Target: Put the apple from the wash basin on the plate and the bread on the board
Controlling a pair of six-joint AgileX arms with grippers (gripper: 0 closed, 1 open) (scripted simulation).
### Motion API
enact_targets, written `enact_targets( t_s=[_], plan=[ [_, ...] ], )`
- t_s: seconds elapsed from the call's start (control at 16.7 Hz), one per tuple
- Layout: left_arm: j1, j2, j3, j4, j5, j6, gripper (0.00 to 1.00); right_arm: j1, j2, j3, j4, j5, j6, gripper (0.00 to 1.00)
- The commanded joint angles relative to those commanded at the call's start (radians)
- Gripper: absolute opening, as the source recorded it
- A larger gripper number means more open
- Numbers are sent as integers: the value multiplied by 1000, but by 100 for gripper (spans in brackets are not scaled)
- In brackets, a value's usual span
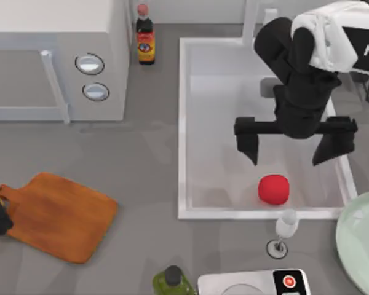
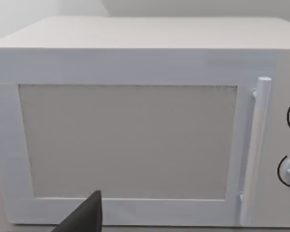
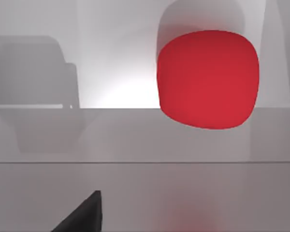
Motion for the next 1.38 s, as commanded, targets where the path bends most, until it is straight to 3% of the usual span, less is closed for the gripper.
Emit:
enact_targets(
  t_s=[0.54,0.9,1.38],
  plan=[
    [0,0,0,0,0,0,100,5,237,-153,406,3,5,100],
    [0,0,0,0,0,0,100,7,278,-178,458,3,6,100],
    [0,0,0,0,0,0,100,7,278,-178,458,3,6,40]
  ],
)
